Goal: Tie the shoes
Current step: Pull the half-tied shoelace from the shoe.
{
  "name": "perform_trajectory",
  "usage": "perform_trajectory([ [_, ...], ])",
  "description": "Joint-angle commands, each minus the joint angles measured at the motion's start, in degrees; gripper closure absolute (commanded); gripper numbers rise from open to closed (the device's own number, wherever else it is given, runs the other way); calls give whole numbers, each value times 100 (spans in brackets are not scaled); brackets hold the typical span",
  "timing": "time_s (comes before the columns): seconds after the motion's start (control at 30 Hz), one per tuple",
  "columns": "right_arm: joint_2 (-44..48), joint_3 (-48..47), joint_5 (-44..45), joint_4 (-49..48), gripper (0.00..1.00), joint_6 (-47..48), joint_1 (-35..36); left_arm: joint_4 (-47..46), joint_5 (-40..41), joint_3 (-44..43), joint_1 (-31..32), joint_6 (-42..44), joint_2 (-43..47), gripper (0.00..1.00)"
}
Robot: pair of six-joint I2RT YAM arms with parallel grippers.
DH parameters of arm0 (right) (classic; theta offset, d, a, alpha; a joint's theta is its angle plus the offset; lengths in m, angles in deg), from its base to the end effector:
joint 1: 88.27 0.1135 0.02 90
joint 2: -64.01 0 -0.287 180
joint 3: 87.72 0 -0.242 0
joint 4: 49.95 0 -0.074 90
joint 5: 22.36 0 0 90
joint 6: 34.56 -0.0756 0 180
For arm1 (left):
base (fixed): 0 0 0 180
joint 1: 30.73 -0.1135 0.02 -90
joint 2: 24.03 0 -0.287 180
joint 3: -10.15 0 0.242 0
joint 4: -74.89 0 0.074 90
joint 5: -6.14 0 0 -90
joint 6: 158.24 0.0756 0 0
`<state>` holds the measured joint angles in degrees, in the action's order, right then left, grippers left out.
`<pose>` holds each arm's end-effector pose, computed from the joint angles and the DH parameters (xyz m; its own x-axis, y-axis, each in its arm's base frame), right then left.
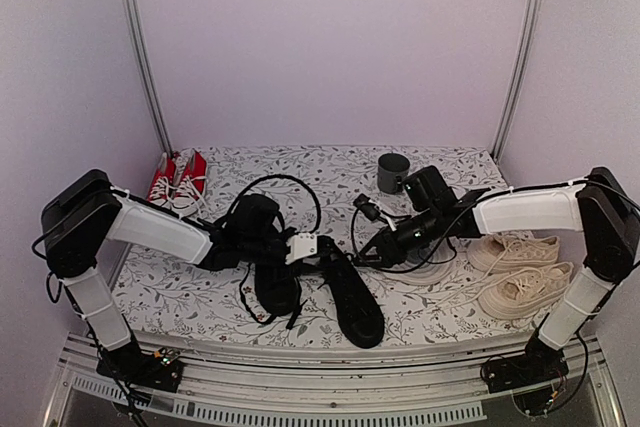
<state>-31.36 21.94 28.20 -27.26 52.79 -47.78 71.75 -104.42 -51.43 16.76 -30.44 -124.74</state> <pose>0.2389 0.2672 0.1989 -0.6003 -0.4656 -0.6503 -0.7996 0.3317 0.5006 0.2360 -0.2967 0.1577 0.2270 0.6017 -0.7658 0.9405 0.0689 0.3328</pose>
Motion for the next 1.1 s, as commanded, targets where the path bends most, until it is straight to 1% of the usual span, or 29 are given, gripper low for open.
perform_trajectory([
  [0.0, 359, 267, 277, 320, 61, 4, -24, 251, -27, -43, -79, 74, 139, 63],
  [0.1, 482, 424, 396, 307, 63, -252, 61, 503, 36, -133, -102, 88, 57, 62],
  [0.17, 569, 566, 556, 188, 63, -386, 273, 524, 38, -131, -99, 82, 57, 62],
  [0.3, 680, 937, 888, -395, 64, -657, 655, 449, -47, -122, -105, 28, 67, 62],
  [0.33, 692, 993, 1114, -520, 64, -710, 717, 426, -81, -121, -100, 11, 62, 62],
  [0.4, 692, 1028, 1898, -587, 67, -831, 933, 332, -141, -95, -104, -65, 50, 62],
  [0.47, 754, 1067, 2446, -707, 67, -782, 1156, 263, -267, -66, -124, -145, 36, 62],
  [0.53, 878, 1182, 2727, -877, 67, -683, 1331, 252, -371, -68, -130, -188, -11, 61],
  [0.67, 927, 1258, 2624, -977, 66, -631, 1425, 289, -434, -128, -135, -220, -138, 61],
  [0.8, 665, 1134, 2748, -852, 66, -584, 1616, 307, -479, -205, -137, -253, -235, 65],
  [0.9, 501, 1077, 2662, -922, 66, -545, 1717, 305, -515, -212, -134, -260, -271, 65],
  [1.07, 423, 986, 2774, -821, 66, -486, 1760, 270, -489, -208, -137, -256, -358, 67],
])
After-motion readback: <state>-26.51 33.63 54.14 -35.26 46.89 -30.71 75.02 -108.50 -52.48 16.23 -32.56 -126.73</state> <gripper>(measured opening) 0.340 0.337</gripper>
